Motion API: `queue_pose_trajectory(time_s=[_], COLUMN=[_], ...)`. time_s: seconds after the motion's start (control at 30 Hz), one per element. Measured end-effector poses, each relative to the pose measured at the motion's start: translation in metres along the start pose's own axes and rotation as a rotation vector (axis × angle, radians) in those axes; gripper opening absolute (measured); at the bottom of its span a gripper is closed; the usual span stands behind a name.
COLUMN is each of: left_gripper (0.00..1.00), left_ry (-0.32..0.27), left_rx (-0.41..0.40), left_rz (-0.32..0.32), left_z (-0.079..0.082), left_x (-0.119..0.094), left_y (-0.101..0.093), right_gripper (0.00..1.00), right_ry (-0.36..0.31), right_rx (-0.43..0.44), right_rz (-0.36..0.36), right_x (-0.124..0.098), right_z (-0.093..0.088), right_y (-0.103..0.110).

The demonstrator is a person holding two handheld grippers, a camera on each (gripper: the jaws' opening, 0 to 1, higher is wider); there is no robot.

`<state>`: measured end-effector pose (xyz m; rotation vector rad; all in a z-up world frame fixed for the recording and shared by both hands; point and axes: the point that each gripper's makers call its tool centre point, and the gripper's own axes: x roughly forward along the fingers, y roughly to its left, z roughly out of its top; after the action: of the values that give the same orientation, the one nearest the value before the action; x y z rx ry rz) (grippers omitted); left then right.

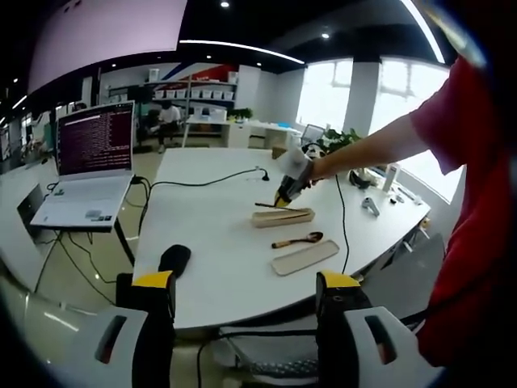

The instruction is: Arrange the utensils inside the cutlery case until each visible utensil rests in its matching compartment.

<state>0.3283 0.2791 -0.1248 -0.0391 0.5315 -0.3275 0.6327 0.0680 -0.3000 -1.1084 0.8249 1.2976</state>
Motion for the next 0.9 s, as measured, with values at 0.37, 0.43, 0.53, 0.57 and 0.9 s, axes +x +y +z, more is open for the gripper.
queue_pose_trajectory(time_s=[0.37,0.43,0.53,0.57,0.9], left_gripper=[0.73,0.72,0.72,0.72,0.73], left_ry=[0.007,0.009,0.012,0.012,0.016], left_rx=[-0.011,-0.009,-0.006,-0.006,-0.016], left_rz=[0.001,0.001,0.003,0.004,0.014], left_z=[-0.004,-0.005,-0.006,-0.006,-0.009], left_x=[0.002,0.003,0.002,0.002,-0.002], left_y=[0.002,0.001,0.001,0.002,0.003], right_gripper=[0.01,0.01,0.01,0.01,0.00], right_ry=[0.044,0.052,0.089,0.087,0.093], right_rx=[-0.010,-0.016,-0.051,-0.043,-0.026], right_rz=[0.023,0.031,0.022,0.029,0.047], right_x=[0.010,0.011,0.013,0.013,0.022], right_z=[-0.014,-0.016,-0.022,-0.021,-0.020], right_y=[0.007,0.009,0.007,0.008,0.008])
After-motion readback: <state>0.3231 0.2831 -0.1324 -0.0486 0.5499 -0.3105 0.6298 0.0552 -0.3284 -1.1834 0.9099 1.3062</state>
